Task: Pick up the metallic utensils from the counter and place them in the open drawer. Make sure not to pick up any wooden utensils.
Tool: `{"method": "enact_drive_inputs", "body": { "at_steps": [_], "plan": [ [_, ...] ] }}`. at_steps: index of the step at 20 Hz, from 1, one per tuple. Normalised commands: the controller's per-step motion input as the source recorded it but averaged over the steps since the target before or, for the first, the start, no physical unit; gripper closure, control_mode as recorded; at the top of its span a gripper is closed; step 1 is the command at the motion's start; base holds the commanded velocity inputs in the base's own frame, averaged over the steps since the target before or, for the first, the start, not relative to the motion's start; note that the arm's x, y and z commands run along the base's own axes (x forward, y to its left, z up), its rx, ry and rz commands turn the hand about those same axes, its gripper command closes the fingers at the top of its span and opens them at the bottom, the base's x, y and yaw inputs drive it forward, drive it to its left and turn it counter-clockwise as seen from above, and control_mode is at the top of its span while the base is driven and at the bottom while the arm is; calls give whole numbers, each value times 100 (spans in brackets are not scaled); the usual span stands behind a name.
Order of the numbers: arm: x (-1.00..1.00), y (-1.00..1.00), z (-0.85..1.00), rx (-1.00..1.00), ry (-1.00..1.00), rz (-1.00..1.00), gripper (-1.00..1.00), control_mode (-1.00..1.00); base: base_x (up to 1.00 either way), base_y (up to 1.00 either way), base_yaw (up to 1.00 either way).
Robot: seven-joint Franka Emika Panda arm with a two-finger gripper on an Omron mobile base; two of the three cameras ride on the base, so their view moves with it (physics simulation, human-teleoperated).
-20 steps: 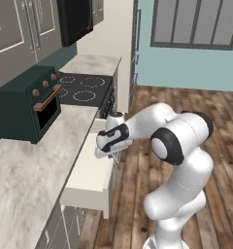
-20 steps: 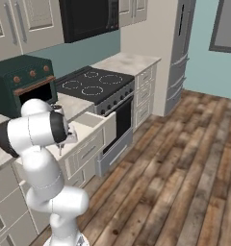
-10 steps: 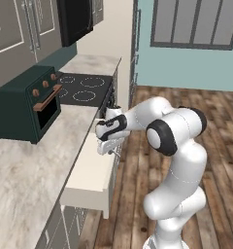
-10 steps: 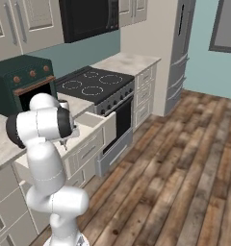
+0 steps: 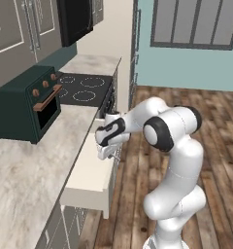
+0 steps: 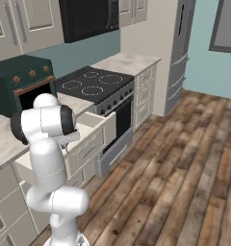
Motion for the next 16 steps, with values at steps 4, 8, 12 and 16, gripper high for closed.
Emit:
{"method": "enact_drive_inputs", "body": {
  "at_steps": [4,8,12,16],
  "plan": [
    [1,0,-3,0,0,8,100,-100,0,0,0],
    [19,0,-2,0,0,9,100,-100,0,0,0],
    [31,0,-23,-1,0,9,100,-100,0,0,0],
    [18,0,-12,0,0,9,100,-100,0,0,0]
  ]
}}
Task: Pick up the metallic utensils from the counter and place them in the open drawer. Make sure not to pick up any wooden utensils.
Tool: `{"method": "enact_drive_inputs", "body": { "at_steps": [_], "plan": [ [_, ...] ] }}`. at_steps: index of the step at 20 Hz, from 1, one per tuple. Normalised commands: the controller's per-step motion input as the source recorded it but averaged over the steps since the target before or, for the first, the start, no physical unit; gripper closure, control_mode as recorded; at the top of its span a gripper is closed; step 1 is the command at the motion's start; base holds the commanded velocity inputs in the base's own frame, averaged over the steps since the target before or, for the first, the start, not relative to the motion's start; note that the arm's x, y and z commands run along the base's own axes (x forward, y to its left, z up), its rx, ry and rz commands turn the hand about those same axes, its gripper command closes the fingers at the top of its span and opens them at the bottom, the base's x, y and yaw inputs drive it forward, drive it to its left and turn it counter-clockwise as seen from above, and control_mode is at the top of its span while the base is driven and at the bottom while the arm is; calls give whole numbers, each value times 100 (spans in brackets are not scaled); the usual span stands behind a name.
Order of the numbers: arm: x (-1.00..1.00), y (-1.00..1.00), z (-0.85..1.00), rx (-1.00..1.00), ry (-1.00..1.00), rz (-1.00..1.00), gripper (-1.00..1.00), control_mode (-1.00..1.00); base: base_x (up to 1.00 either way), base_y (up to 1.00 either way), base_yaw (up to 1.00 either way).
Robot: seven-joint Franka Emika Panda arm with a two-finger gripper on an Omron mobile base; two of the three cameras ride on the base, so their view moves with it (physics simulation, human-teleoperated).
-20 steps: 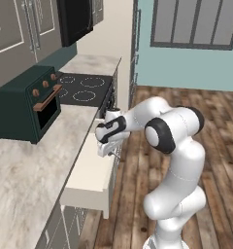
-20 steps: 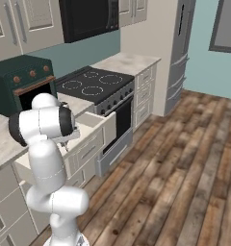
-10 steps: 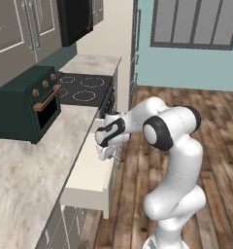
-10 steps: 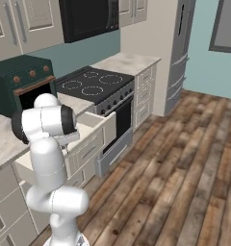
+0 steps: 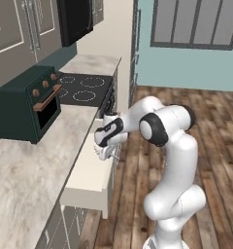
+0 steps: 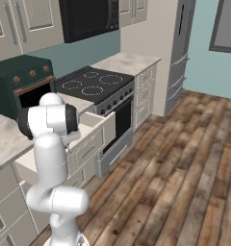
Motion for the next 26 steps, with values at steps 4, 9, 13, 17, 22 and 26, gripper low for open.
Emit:
{"method": "enact_drive_inputs", "body": {
  "at_steps": [4,9,13,17,22,26],
  "plan": [
    [0,1,-3,0,0,9,100,-100,0,0,0],
    [-2,0,-11,0,0,9,100,-100,0,0,0],
    [-24,-14,-23,0,0,8,100,-100,0,0,0],
    [-29,-35,-12,0,0,8,100,-100,0,0,0],
    [-21,-41,-10,0,0,8,100,-100,0,0,0],
    [-17,-58,-1,0,0,6,100,-100,0,0,0]
  ]
}}
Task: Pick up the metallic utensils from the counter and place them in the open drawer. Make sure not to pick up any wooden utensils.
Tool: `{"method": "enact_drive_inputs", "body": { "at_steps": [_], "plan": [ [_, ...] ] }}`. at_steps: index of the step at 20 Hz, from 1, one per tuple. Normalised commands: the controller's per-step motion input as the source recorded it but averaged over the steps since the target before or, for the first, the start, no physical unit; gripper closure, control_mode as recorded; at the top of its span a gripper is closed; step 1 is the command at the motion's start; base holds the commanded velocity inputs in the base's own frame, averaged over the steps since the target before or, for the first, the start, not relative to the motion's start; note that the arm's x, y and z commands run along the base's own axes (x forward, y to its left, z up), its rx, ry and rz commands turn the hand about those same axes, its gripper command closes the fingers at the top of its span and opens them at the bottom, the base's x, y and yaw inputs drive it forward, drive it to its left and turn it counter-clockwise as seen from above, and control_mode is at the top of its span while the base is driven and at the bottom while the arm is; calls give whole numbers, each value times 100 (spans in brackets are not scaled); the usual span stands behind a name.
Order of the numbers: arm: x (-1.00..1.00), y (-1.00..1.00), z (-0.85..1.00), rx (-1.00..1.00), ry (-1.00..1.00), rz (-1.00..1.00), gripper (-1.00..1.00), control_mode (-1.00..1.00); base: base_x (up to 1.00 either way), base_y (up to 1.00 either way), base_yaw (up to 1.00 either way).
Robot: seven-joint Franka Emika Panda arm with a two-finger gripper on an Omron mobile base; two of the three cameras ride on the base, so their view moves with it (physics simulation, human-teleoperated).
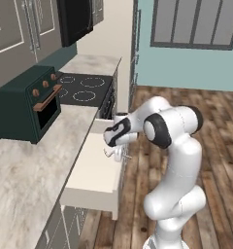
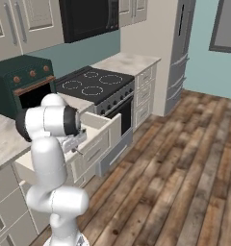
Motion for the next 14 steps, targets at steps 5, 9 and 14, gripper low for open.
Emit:
{"method": "enact_drive_inputs", "body": {
  "at_steps": [5,9,14],
  "plan": [
    [-20,-69,0,0,0,5,100,-100,0,0,0],
    [-2,-21,28,0,-2,7,100,-100,0,0,0],
    [1,11,100,3,-10,9,100,-100,0,0,0]
  ]
}}
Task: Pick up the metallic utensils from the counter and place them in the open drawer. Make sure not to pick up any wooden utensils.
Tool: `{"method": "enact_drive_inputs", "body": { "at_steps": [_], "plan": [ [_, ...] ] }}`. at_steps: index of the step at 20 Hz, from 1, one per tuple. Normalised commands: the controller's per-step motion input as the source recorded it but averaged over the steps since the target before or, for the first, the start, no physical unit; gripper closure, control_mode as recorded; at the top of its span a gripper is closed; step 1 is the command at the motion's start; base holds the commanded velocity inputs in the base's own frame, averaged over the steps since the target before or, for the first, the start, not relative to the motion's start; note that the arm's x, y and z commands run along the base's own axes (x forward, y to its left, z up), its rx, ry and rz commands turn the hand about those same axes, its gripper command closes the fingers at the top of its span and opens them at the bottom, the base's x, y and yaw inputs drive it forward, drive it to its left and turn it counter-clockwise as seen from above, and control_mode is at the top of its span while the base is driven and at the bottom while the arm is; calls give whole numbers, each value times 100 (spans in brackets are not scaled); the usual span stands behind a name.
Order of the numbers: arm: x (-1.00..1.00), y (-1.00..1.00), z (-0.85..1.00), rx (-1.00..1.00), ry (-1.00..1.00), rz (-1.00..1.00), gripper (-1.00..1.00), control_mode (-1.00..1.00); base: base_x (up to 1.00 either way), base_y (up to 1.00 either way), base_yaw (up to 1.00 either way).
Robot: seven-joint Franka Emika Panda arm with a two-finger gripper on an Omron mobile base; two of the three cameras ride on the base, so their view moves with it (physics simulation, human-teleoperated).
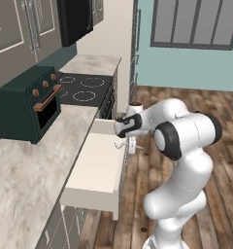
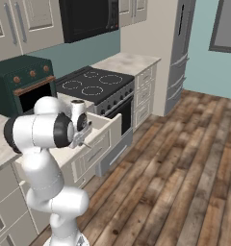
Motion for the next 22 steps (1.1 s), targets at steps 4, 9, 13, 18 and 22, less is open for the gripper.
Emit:
{"method": "enact_drive_inputs", "body": {
  "at_steps": [4,9,13,18,22],
  "plan": [
    [8,53,14,0,-2,7,100,-100,0,0,0],
    [22,57,-27,0,1,3,100,-100,0,0,0],
    [35,31,-7,0,0,-3,100,-100,0,0,0],
    [7,1,-28,0,0,-7,100,-100,0,0,0],
    [1,0,-57,0,0,-4,100,-100,0,0,0]
  ]
}}
